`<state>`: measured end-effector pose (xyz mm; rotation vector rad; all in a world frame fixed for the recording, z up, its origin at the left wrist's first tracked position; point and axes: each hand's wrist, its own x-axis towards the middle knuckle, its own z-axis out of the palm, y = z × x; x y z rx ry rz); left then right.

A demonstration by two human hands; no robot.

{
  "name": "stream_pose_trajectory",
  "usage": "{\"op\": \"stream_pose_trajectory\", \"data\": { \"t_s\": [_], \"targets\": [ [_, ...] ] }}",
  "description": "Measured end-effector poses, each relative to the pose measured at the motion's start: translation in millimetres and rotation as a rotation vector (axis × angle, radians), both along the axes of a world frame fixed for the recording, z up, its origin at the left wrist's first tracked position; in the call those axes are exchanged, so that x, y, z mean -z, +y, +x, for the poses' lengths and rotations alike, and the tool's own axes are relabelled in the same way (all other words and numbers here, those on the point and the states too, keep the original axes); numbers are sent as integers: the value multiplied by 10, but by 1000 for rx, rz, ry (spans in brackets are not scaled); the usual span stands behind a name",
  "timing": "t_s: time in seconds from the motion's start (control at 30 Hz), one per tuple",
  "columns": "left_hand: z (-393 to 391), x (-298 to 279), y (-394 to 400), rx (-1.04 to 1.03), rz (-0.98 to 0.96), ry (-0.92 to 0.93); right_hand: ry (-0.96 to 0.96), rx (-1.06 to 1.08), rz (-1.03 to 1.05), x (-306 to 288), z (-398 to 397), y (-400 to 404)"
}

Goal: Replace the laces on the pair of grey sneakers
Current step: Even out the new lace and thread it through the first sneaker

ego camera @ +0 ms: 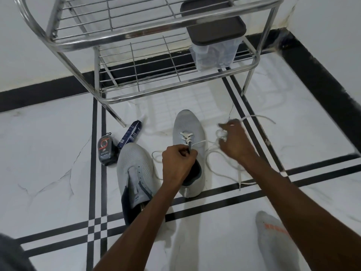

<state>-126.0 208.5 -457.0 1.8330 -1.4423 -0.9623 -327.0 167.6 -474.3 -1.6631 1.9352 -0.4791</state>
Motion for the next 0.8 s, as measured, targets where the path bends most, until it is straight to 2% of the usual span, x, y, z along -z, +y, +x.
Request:
{"op": "stream_pose_trajectory", "data": {
  "t_s": [0.1,0.2,0.3,0.37,0.43,0.53,0.6,0.63,0.7,0.77,0.8],
  "targets": [
    [2,-40,-28,-1,-16,-13,-5,-214,-26,-70,351,-51],
    [36,-23,-4,4,-33,-16,98,-357,13,-30,444,-87],
    [22,-27,28,-3,-56,5,114,-390,105,-42,390,-30],
    [63,-65,-32,-23,-79,2,21,-336,133,-135,322,-35],
    [165,-74,-150,12,-149,-27,-176,-262,143,-301,292,-65],
    [250,-130,-373,332,-155,-56,-436,-229,123,-608,300,-105],
    [188,-213,-485,563,-105,12,-535,-208,143,-736,285,-122],
    [155,-249,-523,593,-62,58,-557,-193,156,-775,270,-136],
    [157,-275,-610,429,2,121,-571,-176,172,-821,238,-156],
    [263,-214,-696,172,-17,39,-600,-171,168,-847,220,-178],
    [320,-223,-724,136,-42,19,-604,-169,164,-854,217,-194]
  ]
}}
